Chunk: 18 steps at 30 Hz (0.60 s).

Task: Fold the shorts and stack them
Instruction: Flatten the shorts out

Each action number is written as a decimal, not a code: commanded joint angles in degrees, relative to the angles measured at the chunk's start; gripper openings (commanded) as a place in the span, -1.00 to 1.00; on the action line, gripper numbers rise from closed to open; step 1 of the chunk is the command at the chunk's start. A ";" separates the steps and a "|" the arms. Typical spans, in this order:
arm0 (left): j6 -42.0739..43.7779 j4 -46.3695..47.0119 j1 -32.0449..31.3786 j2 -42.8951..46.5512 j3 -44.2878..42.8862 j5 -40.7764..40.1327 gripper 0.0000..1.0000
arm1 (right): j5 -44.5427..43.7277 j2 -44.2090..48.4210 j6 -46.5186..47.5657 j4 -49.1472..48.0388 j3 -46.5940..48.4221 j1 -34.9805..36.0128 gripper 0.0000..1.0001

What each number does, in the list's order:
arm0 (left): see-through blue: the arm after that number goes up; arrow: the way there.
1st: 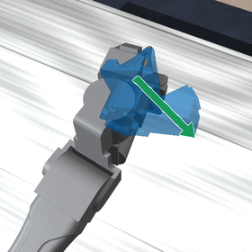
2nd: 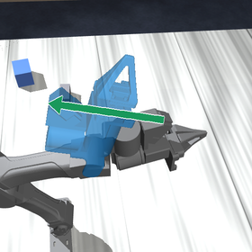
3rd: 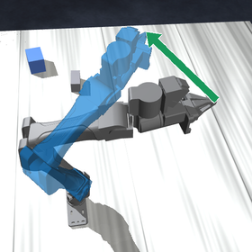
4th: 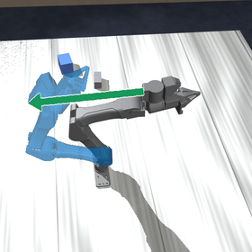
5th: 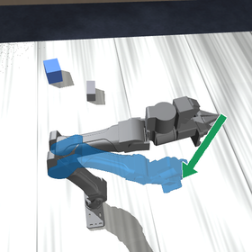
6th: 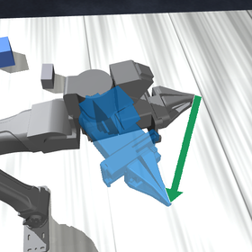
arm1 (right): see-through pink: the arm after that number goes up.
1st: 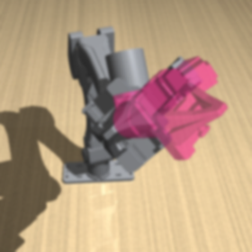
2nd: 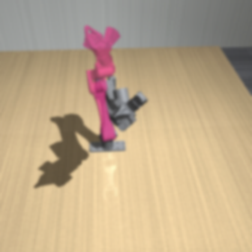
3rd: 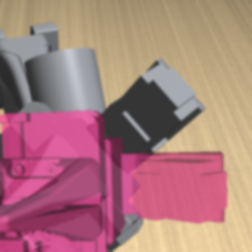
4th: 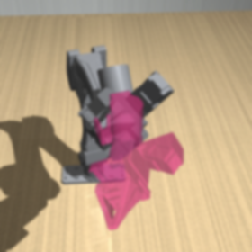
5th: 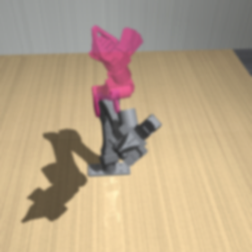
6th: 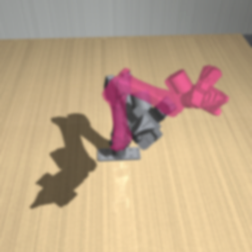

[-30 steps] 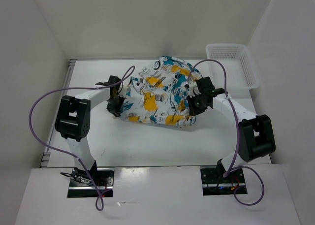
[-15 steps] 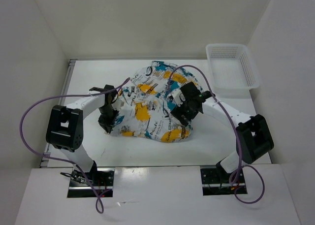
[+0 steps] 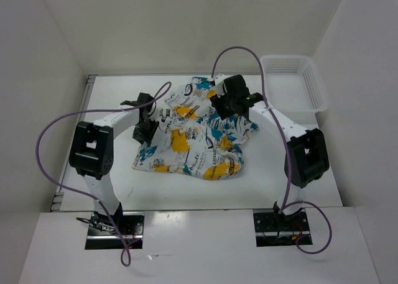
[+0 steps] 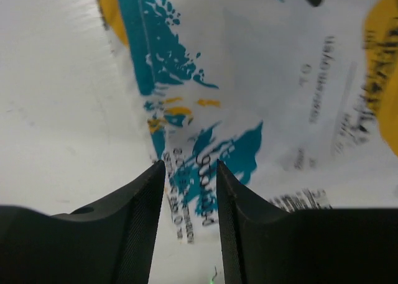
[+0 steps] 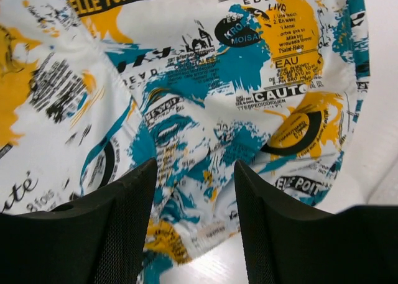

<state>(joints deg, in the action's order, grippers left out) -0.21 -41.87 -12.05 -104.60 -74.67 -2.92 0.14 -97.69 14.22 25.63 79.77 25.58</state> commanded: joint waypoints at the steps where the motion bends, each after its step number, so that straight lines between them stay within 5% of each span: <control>1: 0.21 5.04 -0.95 -3.85 3.04 -3.49 -0.07 | -1.11 -3.90 -3.14 -3.74 4.78 -1.67 0.16; 11: 0.21 0.93 -0.95 4.66 19.81 -4.20 -0.07 | 0.99 -8.13 -5.08 -4.27 9.26 -2.20 0.29; 18: 0.21 -6.55 2.91 12.31 20.02 -1.83 -0.07 | 1.62 -10.42 -6.65 -4.27 11.11 -2.20 0.29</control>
<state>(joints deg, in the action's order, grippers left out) -0.19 -41.32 -11.16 -94.43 -54.39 -5.54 1.13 -106.72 9.15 23.46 88.33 23.46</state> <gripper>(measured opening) 0.464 0.644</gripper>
